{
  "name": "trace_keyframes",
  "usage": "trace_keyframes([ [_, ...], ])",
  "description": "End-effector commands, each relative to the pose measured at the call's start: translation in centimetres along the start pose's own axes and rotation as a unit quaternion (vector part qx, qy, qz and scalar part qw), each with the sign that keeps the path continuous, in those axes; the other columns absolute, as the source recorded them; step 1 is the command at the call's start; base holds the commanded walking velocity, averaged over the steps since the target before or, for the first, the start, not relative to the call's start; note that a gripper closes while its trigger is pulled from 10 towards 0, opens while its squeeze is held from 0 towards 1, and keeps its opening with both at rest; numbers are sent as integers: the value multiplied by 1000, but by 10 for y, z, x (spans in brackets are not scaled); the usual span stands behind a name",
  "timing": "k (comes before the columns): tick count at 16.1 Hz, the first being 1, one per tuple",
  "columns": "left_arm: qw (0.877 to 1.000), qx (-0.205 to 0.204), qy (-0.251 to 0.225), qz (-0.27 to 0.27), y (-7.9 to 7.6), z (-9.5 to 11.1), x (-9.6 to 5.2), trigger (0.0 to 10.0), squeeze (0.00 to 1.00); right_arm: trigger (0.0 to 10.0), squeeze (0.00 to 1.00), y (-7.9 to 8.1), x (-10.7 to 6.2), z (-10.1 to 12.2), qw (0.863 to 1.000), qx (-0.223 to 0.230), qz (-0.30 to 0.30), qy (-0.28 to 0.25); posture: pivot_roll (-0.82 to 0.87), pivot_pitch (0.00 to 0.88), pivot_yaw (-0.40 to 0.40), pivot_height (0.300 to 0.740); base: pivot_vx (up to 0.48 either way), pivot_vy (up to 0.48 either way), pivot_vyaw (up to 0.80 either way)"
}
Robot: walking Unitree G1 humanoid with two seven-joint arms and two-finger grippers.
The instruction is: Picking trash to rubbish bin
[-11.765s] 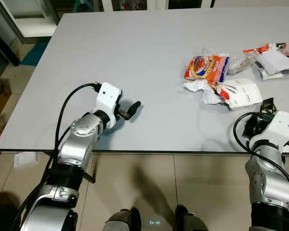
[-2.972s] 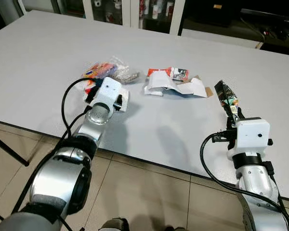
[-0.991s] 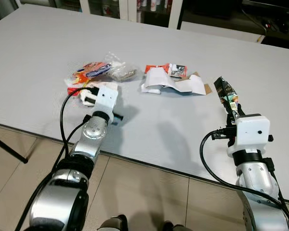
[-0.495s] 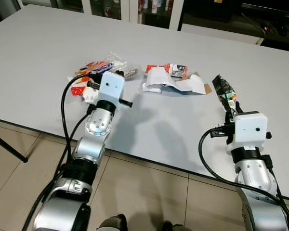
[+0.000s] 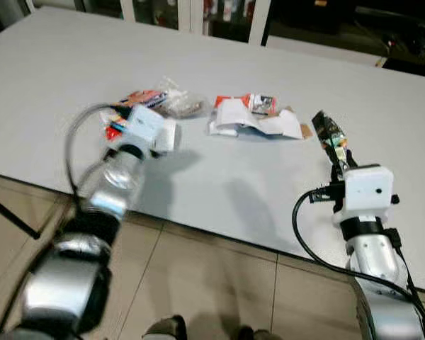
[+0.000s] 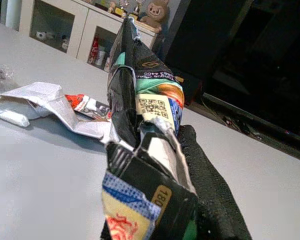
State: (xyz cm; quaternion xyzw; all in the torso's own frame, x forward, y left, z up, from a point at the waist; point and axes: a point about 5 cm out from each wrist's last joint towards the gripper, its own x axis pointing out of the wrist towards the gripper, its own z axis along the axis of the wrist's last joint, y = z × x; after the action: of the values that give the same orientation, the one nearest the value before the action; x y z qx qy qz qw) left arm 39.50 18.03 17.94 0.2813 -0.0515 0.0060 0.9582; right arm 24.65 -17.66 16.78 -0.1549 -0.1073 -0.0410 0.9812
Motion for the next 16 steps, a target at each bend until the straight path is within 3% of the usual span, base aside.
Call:
trace_keyframes([
  [1, 1000, 3, -9, 14, 2, 5, 4, 10000, 1000, 10000, 0, 0, -3, -1, 1000, -6, 4, 1, 131, 137, -45, 740, 0, 0, 0],
  [5, 1000, -4, -14, 16, -3, 12, 8, 10000, 1000, 10000, 0, 0, -9, -2, 1000, -3, 3, 8, 105, 170, -42, 740, 0, 0, 0],
  [10, 1000, 22, -6, 13, -7, 16, 12, 10000, 1000, 10000, 0, 1, -24, 2, 999, 23, 12, 18, 38, 217, -51, 740, 0, 0, 0],
  [14, 999, 40, 13, 29, -3, 12, 13, 10000, 1000, 10000, 0, 8, -36, 6, 998, 27, 45, 25, -1, 250, -63, 740, 0, 0, 0],
  [16, 996, 73, 30, 50, 6, 4, 12, 10000, 1000, 10000, 0, 10, -41, 7, 998, 23, 52, 31, -14, 267, -70, 740, 0, 0, 0],
])
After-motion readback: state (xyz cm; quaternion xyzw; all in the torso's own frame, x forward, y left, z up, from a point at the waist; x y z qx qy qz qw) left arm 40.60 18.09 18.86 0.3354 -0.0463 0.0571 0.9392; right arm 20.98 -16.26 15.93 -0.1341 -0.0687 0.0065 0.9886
